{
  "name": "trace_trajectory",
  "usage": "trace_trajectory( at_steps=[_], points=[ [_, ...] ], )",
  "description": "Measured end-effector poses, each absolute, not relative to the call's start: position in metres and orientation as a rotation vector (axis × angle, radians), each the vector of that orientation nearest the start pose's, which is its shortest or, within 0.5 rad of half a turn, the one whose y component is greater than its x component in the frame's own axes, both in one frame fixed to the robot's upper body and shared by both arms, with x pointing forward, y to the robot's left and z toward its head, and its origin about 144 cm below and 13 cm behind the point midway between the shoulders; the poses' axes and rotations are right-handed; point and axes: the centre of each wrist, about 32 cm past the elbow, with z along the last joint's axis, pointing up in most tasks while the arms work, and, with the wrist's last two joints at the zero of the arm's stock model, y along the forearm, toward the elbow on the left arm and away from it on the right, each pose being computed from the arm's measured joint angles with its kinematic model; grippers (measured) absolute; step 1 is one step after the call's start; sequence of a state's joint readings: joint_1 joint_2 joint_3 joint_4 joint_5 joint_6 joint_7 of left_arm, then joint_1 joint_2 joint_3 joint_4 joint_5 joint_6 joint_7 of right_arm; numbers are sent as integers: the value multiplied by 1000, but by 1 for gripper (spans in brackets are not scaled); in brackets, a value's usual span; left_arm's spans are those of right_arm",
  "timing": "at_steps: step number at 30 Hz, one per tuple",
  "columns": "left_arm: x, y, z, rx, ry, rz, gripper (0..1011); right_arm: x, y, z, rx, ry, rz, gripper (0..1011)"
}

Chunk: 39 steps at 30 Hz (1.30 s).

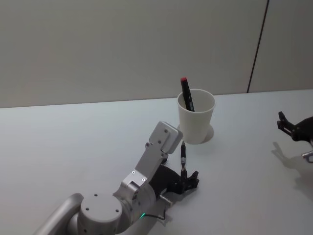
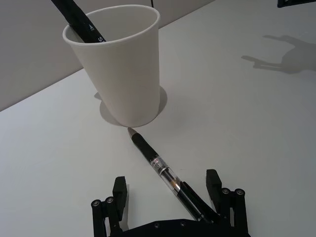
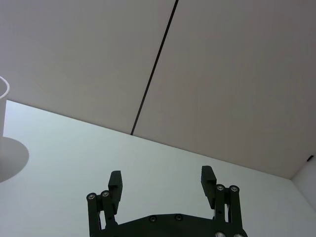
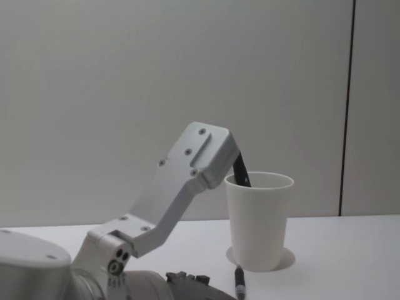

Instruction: Place the pen into the pen holder.

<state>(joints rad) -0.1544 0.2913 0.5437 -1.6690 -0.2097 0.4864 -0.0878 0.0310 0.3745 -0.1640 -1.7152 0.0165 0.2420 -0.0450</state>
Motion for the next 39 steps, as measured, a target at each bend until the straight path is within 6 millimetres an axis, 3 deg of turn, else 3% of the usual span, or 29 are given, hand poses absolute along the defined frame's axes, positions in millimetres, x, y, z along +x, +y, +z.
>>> trace_trajectory(
  at_steps=[12, 19, 39],
  points=[
    [453, 144, 1175, 427, 124, 957, 1001, 461, -271, 1194, -355, -216, -1454, 1001],
    [452, 144, 1175, 429, 126, 956, 878, 461, -271, 1194, -355, -216, -1454, 1002],
    [452, 144, 1174, 435, 127, 961, 747, 461, -271, 1194, -355, -216, -1454, 1002]
  ],
)
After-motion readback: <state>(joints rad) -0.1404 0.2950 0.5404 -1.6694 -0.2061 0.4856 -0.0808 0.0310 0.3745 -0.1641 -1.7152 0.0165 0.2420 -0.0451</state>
